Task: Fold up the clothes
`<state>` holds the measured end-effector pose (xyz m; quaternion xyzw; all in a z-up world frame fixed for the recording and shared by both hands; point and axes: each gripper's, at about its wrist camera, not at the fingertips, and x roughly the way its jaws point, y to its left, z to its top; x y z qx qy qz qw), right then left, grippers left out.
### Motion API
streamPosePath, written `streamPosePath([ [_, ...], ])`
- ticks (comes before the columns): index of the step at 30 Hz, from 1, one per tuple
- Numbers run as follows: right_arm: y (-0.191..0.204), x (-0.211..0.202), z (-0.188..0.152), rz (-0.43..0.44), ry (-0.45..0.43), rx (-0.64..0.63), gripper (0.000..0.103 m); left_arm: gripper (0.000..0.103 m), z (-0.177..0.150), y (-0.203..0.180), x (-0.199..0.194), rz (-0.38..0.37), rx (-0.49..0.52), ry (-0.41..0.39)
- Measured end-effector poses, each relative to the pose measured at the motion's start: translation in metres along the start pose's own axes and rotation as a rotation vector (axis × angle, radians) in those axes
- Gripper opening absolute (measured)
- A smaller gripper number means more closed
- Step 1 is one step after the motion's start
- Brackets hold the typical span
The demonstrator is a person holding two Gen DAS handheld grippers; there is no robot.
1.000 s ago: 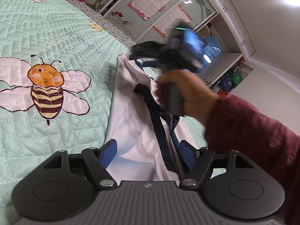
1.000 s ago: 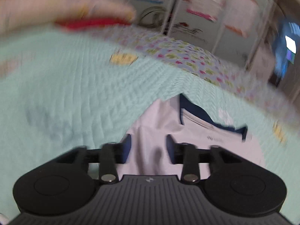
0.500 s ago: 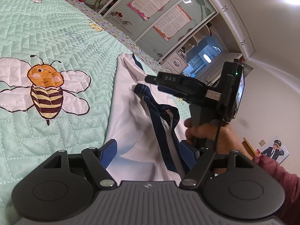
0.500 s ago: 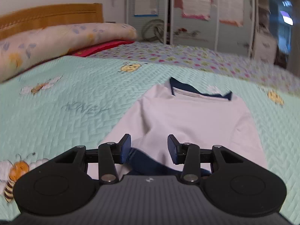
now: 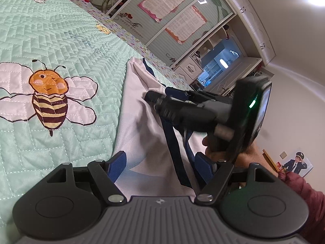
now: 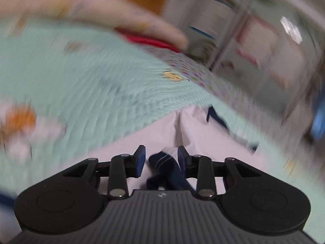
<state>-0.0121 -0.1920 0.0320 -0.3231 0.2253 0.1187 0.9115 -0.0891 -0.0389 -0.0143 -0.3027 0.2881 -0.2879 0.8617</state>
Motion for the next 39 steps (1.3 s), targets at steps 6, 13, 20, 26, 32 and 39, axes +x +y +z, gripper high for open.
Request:
streamPosePath([
  [6,0.023,0.022,0.001,-0.064,0.081,-0.318,0.036,0.077,0.000,0.000,0.001,0.005,-0.003,0.002],
  [13,0.003,0.019,0.010,-0.036,0.057,-0.188,0.013,0.077,0.000,0.000,0.000,-0.001,-0.002,0.002],
  [20,-0.035,0.031,0.000,0.159,0.085,0.148,0.020,0.078,-0.001,0.000,0.000,-0.001,-0.003,0.001],
  [26,-0.046,0.024,-0.005,0.241,0.086,0.270,0.044,0.078,-0.001,0.000,0.000,-0.004,-0.003,0.001],
  [32,-0.107,0.030,-0.014,0.297,-0.001,0.875,0.023,0.078,-0.001,0.000,0.001,-0.005,-0.003,0.000],
  [39,-0.118,0.097,-0.056,0.403,0.063,1.282,0.000,0.079,-0.001,0.000,0.001,-0.006,-0.002,0.000],
])
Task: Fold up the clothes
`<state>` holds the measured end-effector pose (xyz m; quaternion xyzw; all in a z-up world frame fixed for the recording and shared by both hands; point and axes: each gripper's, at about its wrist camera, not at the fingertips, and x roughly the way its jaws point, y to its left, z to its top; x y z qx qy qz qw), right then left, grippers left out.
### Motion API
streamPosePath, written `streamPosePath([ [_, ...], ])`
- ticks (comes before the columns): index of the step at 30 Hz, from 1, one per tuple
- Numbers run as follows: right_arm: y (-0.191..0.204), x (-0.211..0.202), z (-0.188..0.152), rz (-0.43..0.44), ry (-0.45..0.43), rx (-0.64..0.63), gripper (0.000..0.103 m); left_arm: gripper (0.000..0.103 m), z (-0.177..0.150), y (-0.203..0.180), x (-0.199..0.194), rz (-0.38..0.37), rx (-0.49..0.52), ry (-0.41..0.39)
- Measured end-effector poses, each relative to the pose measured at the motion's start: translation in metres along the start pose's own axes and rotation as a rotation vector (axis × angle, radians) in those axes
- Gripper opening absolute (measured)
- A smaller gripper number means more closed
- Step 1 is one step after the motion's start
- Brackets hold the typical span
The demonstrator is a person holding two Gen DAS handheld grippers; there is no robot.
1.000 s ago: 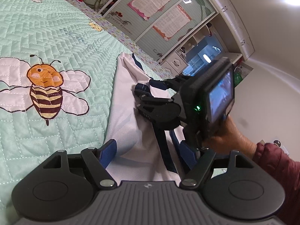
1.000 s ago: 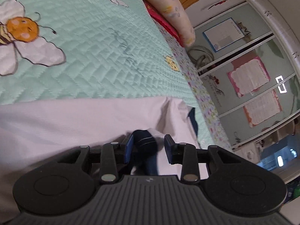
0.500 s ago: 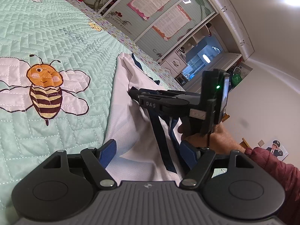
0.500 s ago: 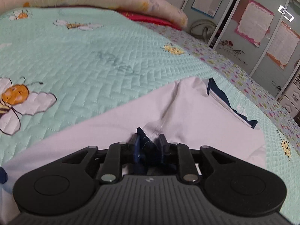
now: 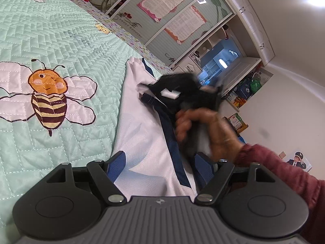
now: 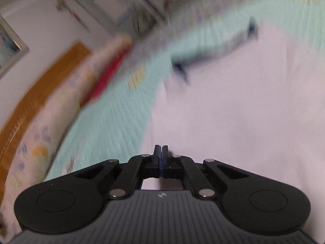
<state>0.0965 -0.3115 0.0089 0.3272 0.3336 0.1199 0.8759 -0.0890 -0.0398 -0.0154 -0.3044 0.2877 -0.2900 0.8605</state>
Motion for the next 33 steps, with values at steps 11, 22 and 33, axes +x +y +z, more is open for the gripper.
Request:
streamPosePath([
  [11,-0.002,-0.025,-0.019,0.036,-0.032,0.053,0.001,0.079,0.001,0.001,0.001,-0.003,0.000,0.000],
  [22,-0.005,-0.042,-0.041,0.013,-0.005,0.105,0.000,0.079,0.003,0.001,0.003,0.002,0.009,0.010],
  [33,0.013,-0.172,-0.088,0.082,-0.057,0.182,0.006,0.076,0.001,-0.022,-0.027,0.149,-0.039,0.032],
])
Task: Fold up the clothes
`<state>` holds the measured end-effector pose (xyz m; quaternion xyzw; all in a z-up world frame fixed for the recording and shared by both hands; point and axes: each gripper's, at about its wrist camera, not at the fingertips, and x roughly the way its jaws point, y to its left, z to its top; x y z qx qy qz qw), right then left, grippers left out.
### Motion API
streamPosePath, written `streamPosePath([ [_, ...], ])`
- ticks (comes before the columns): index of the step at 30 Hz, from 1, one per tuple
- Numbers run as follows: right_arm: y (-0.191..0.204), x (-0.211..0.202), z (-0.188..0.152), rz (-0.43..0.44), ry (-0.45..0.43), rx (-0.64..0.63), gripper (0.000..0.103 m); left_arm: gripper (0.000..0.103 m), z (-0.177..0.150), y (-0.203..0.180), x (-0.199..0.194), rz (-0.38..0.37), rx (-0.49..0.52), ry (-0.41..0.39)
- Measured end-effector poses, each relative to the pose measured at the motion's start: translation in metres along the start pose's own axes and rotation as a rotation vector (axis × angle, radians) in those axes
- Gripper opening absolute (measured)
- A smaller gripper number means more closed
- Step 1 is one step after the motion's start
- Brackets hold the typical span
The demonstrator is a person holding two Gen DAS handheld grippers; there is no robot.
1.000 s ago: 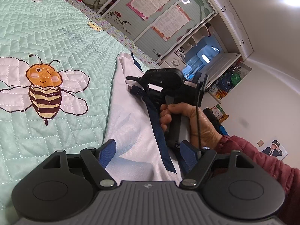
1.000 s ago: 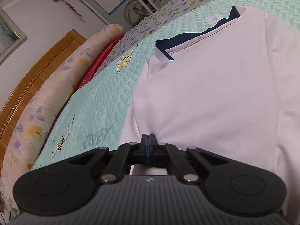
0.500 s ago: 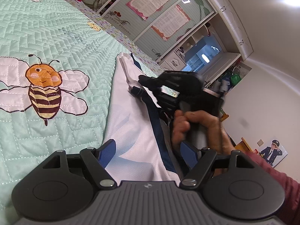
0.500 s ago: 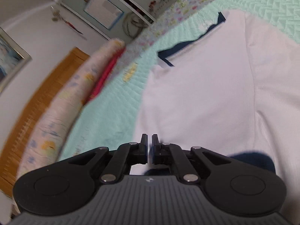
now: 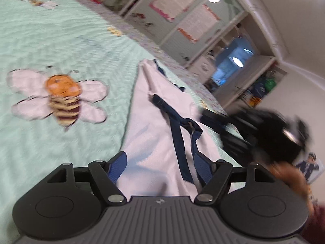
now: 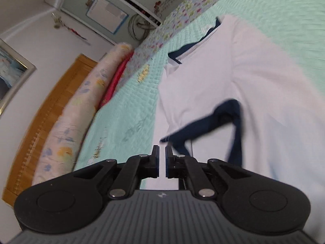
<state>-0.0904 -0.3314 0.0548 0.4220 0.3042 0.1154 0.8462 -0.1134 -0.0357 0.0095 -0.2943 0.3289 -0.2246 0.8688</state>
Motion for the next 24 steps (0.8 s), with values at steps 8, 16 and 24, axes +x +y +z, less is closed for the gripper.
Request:
streamPosePath([
  [8,-0.001,-0.148,-0.109,-0.065,0.095,-0.088,0.022,0.076,-0.040,-0.048,-0.081,0.143,0.136,0.129],
  [16,-0.024,-0.202,-0.170,-0.123,0.081,-0.053,0.023,0.073,-0.093,-0.098,-0.107,0.296,0.368,0.295],
  [24,-0.040,-0.207,-0.186,-0.152,0.079,-0.125,0.047,0.073,-0.131,-0.106,-0.084,0.453,0.524,0.382],
])
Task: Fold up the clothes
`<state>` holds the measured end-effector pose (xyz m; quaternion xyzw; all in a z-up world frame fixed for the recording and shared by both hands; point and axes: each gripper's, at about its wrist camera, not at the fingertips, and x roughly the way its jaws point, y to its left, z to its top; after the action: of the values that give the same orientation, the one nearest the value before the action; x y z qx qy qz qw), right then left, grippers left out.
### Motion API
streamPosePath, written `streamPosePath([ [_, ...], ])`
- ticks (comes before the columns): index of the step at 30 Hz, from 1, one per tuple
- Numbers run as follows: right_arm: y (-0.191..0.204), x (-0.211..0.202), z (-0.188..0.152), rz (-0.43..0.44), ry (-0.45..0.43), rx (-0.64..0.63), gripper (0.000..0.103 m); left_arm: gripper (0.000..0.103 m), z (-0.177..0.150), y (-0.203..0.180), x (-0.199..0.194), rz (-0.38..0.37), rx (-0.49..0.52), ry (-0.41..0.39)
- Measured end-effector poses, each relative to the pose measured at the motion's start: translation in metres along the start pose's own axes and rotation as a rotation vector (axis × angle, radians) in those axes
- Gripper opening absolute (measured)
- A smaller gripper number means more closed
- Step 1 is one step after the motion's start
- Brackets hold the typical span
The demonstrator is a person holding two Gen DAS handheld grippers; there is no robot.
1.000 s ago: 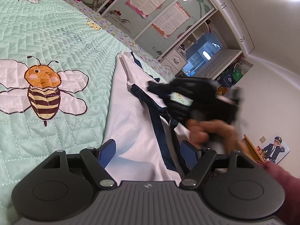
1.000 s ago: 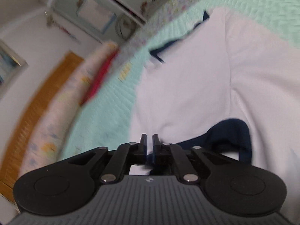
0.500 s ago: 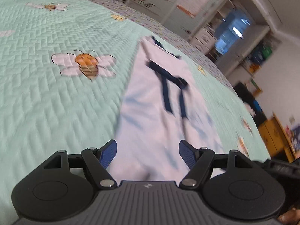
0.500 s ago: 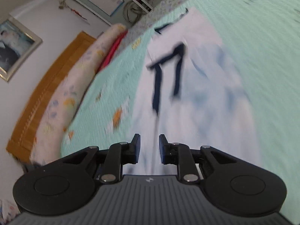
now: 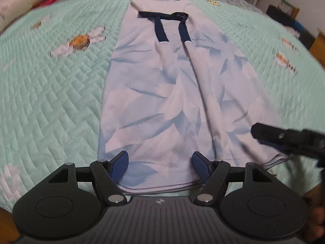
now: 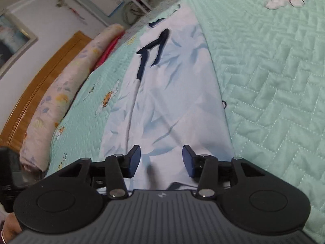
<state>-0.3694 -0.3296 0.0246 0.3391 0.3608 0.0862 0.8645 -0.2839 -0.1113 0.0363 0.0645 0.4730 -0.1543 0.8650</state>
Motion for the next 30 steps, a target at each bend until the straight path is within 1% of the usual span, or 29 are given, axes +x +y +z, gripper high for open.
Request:
streamPosePath([
  [2,0.006,-0.005,0.004,0.022,0.009,-0.003,0.048,0.073,0.002,-0.002,0.001,0.013,-0.002,0.005],
  [5,0.015,-0.014,0.005,0.047,-0.035,-0.037,0.047,0.075,0.002,-0.005,0.002,0.029,-0.003,0.008],
  [6,0.016,-0.014,0.005,0.045,-0.037,-0.045,0.047,0.075,0.002,-0.006,0.002,0.035,-0.002,0.006],
  [9,0.002,0.000,-0.002,0.020,0.019,-0.019,0.046,0.076,0.001,-0.009,0.003,0.046,0.003,0.003],
  [10,-0.001,0.000,-0.004,0.025,0.023,-0.013,0.045,0.076,0.001,-0.010,0.003,0.048,0.005,0.002],
  [15,-0.003,-0.011,0.002,0.067,0.045,0.009,0.046,0.076,0.004,-0.006,0.001,0.036,-0.006,0.008],
  [17,-0.004,-0.019,0.005,0.081,0.041,0.022,0.046,0.076,0.004,-0.004,-0.004,0.029,-0.019,0.012],
  [20,-0.009,-0.033,0.012,0.113,0.017,0.051,0.046,0.071,0.005,-0.001,-0.011,0.017,-0.039,0.018],
  [22,-0.017,-0.044,0.018,0.105,0.000,0.069,0.047,0.070,0.005,0.010,-0.028,-0.015,-0.072,-0.032],
  [24,-0.028,-0.053,0.023,0.089,-0.015,0.093,0.050,0.071,0.004,0.027,-0.044,-0.032,-0.112,-0.090],
  [25,-0.035,-0.056,0.025,0.080,-0.016,0.104,0.054,0.071,0.003,0.037,-0.052,-0.039,-0.133,-0.120],
  [27,-0.048,-0.060,0.028,0.065,-0.014,0.129,0.054,0.075,0.000,0.059,-0.055,-0.038,-0.199,-0.137],
  [29,-0.061,-0.059,0.029,0.055,0.000,0.161,0.054,0.075,-0.003,0.083,-0.050,-0.028,-0.292,-0.125],
  [30,-0.066,-0.057,0.028,0.062,0.009,0.178,0.054,0.075,-0.005,0.094,-0.045,-0.049,-0.342,-0.119],
])
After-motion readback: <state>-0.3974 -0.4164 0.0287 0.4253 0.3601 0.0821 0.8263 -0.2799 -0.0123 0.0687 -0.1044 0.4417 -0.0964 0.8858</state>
